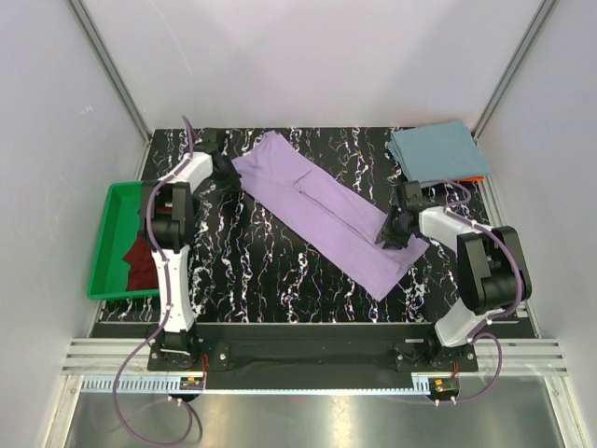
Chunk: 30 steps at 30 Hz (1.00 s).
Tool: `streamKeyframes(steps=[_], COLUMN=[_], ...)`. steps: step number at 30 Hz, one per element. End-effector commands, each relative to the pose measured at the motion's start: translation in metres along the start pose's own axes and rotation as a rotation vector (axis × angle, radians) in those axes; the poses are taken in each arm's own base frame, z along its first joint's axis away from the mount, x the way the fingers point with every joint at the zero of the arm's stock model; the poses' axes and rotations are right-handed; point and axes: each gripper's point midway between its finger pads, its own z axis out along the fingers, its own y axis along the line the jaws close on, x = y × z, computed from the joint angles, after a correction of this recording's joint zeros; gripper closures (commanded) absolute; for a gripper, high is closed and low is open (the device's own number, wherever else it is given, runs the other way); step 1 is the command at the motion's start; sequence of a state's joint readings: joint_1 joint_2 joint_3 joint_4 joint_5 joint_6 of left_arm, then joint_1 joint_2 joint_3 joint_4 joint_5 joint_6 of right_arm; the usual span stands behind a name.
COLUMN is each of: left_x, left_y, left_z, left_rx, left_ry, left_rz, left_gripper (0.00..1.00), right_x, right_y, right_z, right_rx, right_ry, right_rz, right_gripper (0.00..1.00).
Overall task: Fold and stack the t-shirts
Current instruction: Fold the tshirt
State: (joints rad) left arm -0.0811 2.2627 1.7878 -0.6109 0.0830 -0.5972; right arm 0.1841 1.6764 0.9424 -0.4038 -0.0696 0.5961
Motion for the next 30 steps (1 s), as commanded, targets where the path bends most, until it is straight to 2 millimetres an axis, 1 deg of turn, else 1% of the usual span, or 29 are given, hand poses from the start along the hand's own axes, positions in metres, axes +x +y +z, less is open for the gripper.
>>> streamKeyframes(steps=[1, 2, 3, 4, 5, 6, 8, 9, 10, 11, 12, 13, 14, 15, 16, 17, 18, 19, 20, 21, 22, 23, 24, 25, 26, 27, 28, 29, 30], left_x=[-0.020, -0.028, -0.032, -0.029, -0.044, -0.046, -0.053, -0.053, -0.057, -0.050, -0.049, -0.059, -0.043, -0.044, -0.045, -0.035, -0.029, -0.027, -0.012, -0.004, -0.002, 0.011, 0.015, 0.027, 0.035, 0.037, 0.044, 0.046, 0.050], left_y=[-0.005, -0.012, -0.018, -0.017, -0.028, -0.032, -0.035, -0.036, -0.040, -0.036, -0.034, -0.041, -0.028, -0.031, -0.035, -0.028, -0.032, -0.038, -0.035, -0.042, -0.045, -0.041, -0.047, -0.044, -0.047, -0.050, -0.048, -0.048, -0.049], left_z=[0.011, 0.011, 0.011, 0.019, 0.014, 0.015, 0.015, 0.013, 0.004, 0.003, -0.002, -0.024, -0.021, -0.027, -0.045, -0.044, -0.048, -0.058, -0.053, -0.054, -0.057, -0.051, -0.050, -0.045, -0.043, -0.041, -0.038, -0.036, -0.035], left_rx=[0.034, 0.060, 0.094, 0.093, 0.121, 0.142, 0.151, 0.160, 0.177, 0.166, 0.162, 0.187, 0.157, 0.169, 0.176, 0.151, 0.157, 0.178, 0.177, 0.189, 0.190, 0.179, 0.199, 0.193, 0.201, 0.210, 0.201, 0.198, 0.190], left_ry=[-0.059, -0.073, -0.068, -0.045, -0.072, -0.061, -0.056, -0.049, -0.064, -0.053, -0.062, -0.118, -0.095, -0.123, -0.153, -0.140, -0.137, -0.150, -0.125, -0.121, -0.133, -0.109, -0.111, -0.086, -0.071, -0.071, -0.059, -0.057, -0.050], left_rz=[0.026, 0.031, 0.032, 0.030, 0.034, 0.035, 0.033, 0.033, 0.037, 0.037, 0.039, 0.044, 0.032, 0.036, 0.032, 0.025, 0.018, 0.017, 0.013, 0.017, 0.002, -0.008, -0.009, -0.036, -0.043, -0.062, -0.070, -0.073, -0.077], left_gripper=[0.85, 0.89, 0.92, 0.97, 1.00, 1.00, 1.00, 1.00, 0.99, 0.84, 0.77, 0.70, 0.58, 0.54, 0.50, 0.47, 0.46, 0.46, 0.46, 0.46, 0.45, 0.44, 0.44, 0.44, 0.43, 0.43, 0.43, 0.43, 0.43], right_x=[0.020, 0.028, 0.027, 0.028, 0.028, 0.024, 0.015, 0.012, 0.007, 0.004, 0.001, -0.006, -0.004, -0.007, -0.013, -0.014, -0.015, -0.017, -0.020, -0.022, -0.024, -0.026, -0.027, -0.035, -0.037, -0.042, -0.051, -0.051, -0.053], right_y=[0.008, 0.011, 0.015, 0.020, 0.025, 0.028, 0.036, 0.040, 0.046, 0.048, 0.053, 0.060, 0.058, 0.057, 0.061, 0.061, 0.063, 0.065, 0.066, 0.068, 0.070, 0.072, 0.073, 0.080, 0.077, 0.080, 0.091, 0.090, 0.092], right_z=[-0.013, -0.013, -0.019, -0.022, -0.025, -0.031, -0.042, -0.047, -0.053, -0.057, -0.060, -0.065, -0.063, -0.064, -0.067, -0.064, -0.066, -0.066, -0.068, -0.068, -0.068, -0.064, -0.062, -0.063, -0.051, -0.048, -0.052, -0.040, -0.037], right_rx=[-0.030, -0.040, -0.057, -0.070, -0.084, -0.095, -0.112, -0.124, -0.133, -0.139, -0.156, -0.173, -0.155, -0.145, -0.150, -0.147, -0.154, -0.159, -0.164, -0.170, -0.175, -0.179, -0.181, -0.190, -0.157, -0.156, -0.173, -0.157, -0.152], right_ry=[0.014, 0.021, 0.005, -0.001, -0.008, -0.023, -0.042, -0.044, -0.050, -0.057, -0.058, -0.072, -0.056, -0.060, -0.073, -0.070, -0.075, -0.079, -0.088, -0.094, -0.100, -0.102, -0.099, -0.110, -0.098, -0.096, -0.101, -0.072, -0.057], right_rz=[0.093, 0.101, 0.099, 0.094, 0.084, 0.075, 0.049, 0.038, 0.023, -0.004, -0.024, -0.043, -0.069, -0.077, -0.087, -0.106, -0.113, -0.118, -0.125, -0.132, -0.137, -0.154, -0.168, -0.184, -0.213, -0.228, -0.249, -0.279, -0.290], right_gripper=[0.63, 0.63, 0.62, 0.62, 0.60, 0.59, 0.58, 0.57, 0.56, 0.56, 0.54, 0.54, 0.54, 0.54, 0.54, 0.54, 0.54, 0.54, 0.54, 0.54, 0.54, 0.54, 0.54, 0.54, 0.53, 0.53, 0.53, 0.53, 0.53])
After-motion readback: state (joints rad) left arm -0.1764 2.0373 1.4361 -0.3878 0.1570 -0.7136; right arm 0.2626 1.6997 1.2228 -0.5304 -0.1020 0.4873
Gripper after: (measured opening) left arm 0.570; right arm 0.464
